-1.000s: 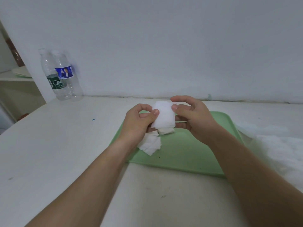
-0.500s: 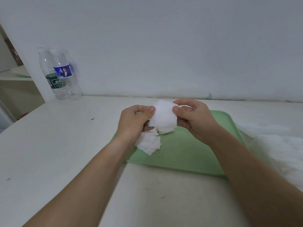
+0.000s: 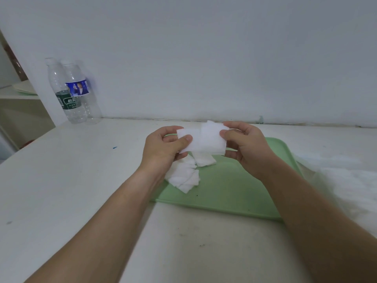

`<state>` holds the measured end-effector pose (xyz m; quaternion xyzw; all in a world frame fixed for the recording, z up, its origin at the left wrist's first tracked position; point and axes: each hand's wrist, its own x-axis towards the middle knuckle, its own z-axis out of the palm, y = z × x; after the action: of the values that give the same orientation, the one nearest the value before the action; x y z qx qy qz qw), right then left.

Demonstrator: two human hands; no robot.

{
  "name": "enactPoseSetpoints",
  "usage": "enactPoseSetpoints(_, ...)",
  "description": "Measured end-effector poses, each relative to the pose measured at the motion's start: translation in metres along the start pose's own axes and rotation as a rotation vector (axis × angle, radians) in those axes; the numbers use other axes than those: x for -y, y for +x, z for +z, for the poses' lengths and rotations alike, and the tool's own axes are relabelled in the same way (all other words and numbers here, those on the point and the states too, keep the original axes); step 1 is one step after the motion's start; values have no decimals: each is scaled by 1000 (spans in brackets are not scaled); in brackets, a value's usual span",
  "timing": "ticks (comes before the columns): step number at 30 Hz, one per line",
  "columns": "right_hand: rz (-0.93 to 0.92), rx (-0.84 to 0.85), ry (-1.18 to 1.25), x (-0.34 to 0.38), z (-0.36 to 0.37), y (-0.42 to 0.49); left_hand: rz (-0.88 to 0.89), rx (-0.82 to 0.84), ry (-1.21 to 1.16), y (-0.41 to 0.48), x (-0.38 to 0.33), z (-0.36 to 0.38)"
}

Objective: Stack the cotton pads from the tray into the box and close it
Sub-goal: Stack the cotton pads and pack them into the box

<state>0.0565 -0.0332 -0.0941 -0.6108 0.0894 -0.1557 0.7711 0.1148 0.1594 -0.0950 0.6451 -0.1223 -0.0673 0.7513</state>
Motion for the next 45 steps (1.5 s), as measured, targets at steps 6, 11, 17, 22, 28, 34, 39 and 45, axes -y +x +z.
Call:
enactPoseSetpoints(6, -9, -82, -120, -2, -2, 1, 29, 107, -125, 0, -7, -2)
enactPoseSetpoints(11, 18, 85, -132, -3, 10, -3, 26, 190, -72, -4, -2, 3)
enactPoseSetpoints(17, 22, 156, -64, -1, 14, -6, 19, 130, 19, -2, 3, 1)
enactPoseSetpoints(22, 34, 183, -35, -1, 15, -8, 47, 92, 67, -2, 4, 3)
enactPoseSetpoints(28, 75, 194, -1, -2, 22, -8, 95, 79, 131, -4, 5, 6)
enactPoseSetpoints(34, 53, 227, -13, -3, 27, -12, 158, 48, 214, -5, 4, 6)
enactPoseSetpoints(39, -6, 232, 28, -1, 28, -12, -85, 146, 44, -2, -1, 1)
enactPoseSetpoints(45, -30, 112, -68, 5, 29, -10, -100, 148, -237, 0, -3, -2)
